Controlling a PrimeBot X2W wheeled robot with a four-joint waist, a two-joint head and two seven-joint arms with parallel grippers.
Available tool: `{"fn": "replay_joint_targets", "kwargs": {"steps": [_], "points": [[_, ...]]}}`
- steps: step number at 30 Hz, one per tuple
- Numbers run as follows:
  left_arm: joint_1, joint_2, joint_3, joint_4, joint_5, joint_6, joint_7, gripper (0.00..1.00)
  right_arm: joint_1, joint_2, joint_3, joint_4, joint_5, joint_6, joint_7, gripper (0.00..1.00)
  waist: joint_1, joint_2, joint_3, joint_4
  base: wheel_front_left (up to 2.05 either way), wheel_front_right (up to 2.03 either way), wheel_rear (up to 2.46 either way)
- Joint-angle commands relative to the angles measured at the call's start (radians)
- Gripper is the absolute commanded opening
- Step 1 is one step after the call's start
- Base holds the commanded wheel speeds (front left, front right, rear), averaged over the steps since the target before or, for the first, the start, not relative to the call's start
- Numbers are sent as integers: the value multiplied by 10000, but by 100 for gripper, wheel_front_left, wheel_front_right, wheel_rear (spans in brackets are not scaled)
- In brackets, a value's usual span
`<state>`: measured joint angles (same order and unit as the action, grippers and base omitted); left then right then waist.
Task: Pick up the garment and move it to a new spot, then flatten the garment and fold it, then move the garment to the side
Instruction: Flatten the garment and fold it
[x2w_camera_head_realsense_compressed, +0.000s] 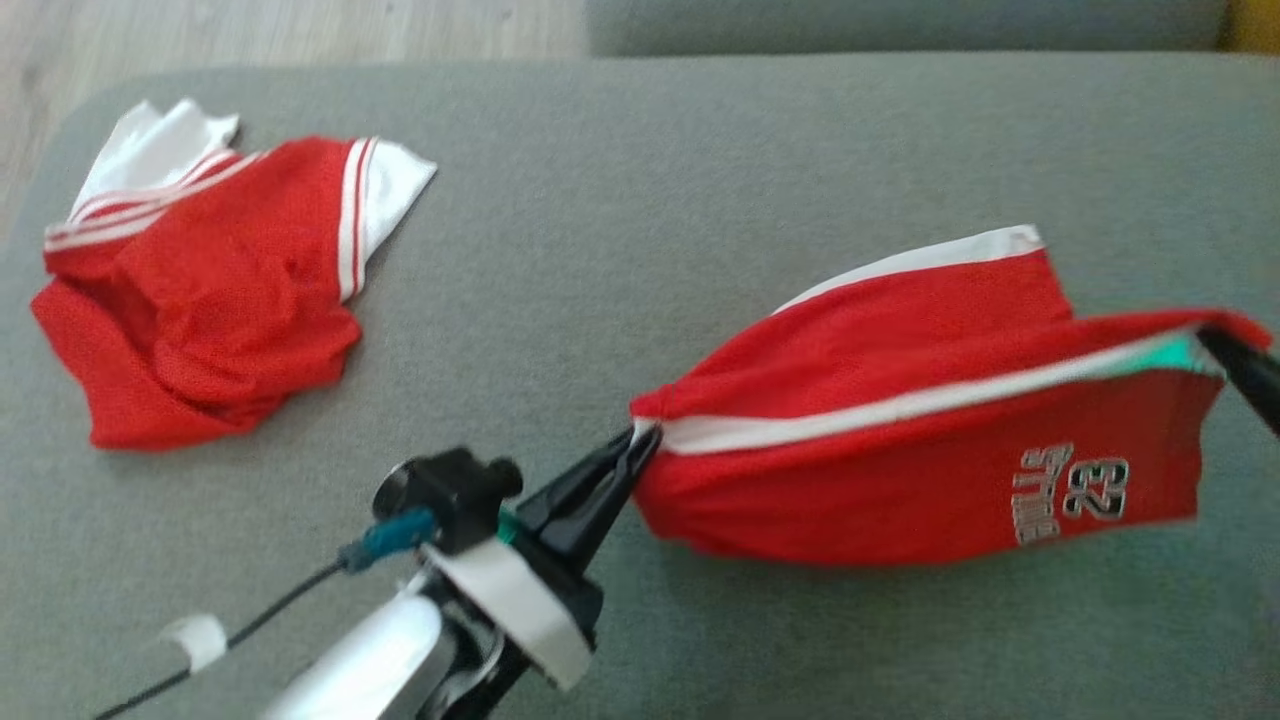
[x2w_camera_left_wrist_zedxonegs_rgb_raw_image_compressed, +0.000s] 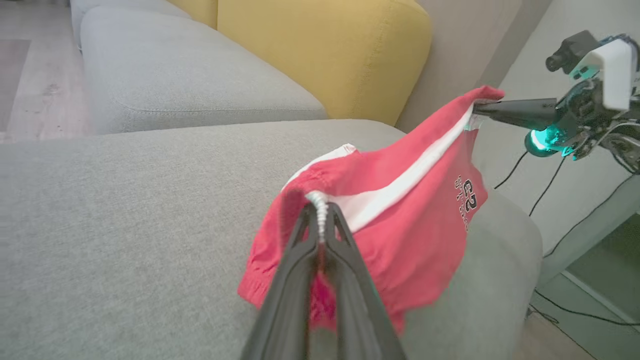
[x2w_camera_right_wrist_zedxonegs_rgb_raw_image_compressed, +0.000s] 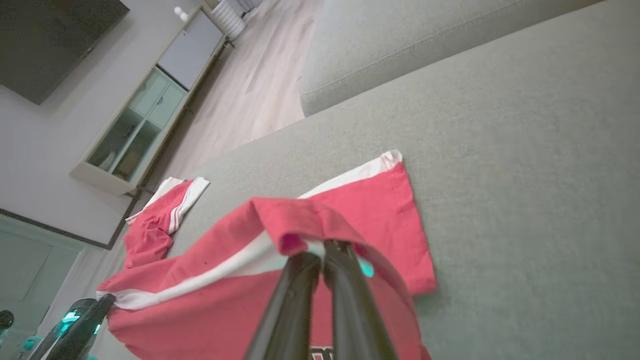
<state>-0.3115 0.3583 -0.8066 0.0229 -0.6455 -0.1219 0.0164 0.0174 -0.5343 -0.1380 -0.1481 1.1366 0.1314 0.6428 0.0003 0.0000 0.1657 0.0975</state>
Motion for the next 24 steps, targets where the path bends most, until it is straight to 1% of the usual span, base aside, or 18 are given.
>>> {"fn": "replay_joint_targets", "kwargs": {"steps": [1, 7, 12, 13, 14, 15, 16, 17, 18, 21, 24], "points": [[-586, -54, 421, -49, -84, 59, -61, 0, -622, -483, 142, 6, -152, -7, 118, 0, -3, 0, 471, 391, 0, 0, 0], [-1550, -895, 332, 1161, -395, -17, -345, 0, -2461, -826, 892, 1627, -616, -7, 408, 0, -3, 0, 1112, 884, 0, 0, 0], [-2447, -1371, 42, 2288, -478, -68, -773, 0, -3576, -915, 1382, 2710, -864, -7, 303, 0, -3, 0, 1577, 1163, 0, 0, 0], [-2616, -1472, -28, 2528, -522, -73, -852, 16, -3754, -916, 1475, 2905, -903, -7, 284, 0, -3, 0, 1662, 1194, 0, 0, 0], [-2776, -1563, -113, 2764, -573, -77, -919, 36, -3919, -907, 1577, 3096, -945, -7, 266, 0, -3, 0, 1733, 1212, 0, 0, 0], [-2931, -1644, -230, 2970, -627, -80, -990, 86, -4062, -902, 1703, 3258, -975, -7, 268, 0, -3, 0, 1797, 1225, 0, 0, 0], [-3074, -1709, -362, 3148, -697, -82, -1076, 100, -4198, -902, 1824, 3396, -1002, -7, 240, 25, -3, 0, 1856, 1228, 0, 0, 0], [-3197, -1760, -477, 3321, -785, -83, -1176, 100, -4318, -888, 1934, 3519, -1034, -7, 171, 77, -3, 0, 1900, 1224, 0, 0, 0], [-3301, -1796, -590, 3488, -865, -84, -1291, 100, -4413, -855, 2023, 3639, -1061, -7, 74, 100, -3, 0, 1918, 1216, 0, 0, 0], [-3480, -1849, -832, 3937, -1091, -85, -1707, 100, -4531, -750, 2205, 3841, -1072, -7, -396, 100, -3, 0, 1862, 1171, 0, 0, 0], [-3399, -1868, -734, 4384, -1053, -61, -2269, 100, -4237, -699, 2243, 3760, -1002, -7, -1093, 100, -3, 0, 1607, 1110, 0, 0, 0]]}}
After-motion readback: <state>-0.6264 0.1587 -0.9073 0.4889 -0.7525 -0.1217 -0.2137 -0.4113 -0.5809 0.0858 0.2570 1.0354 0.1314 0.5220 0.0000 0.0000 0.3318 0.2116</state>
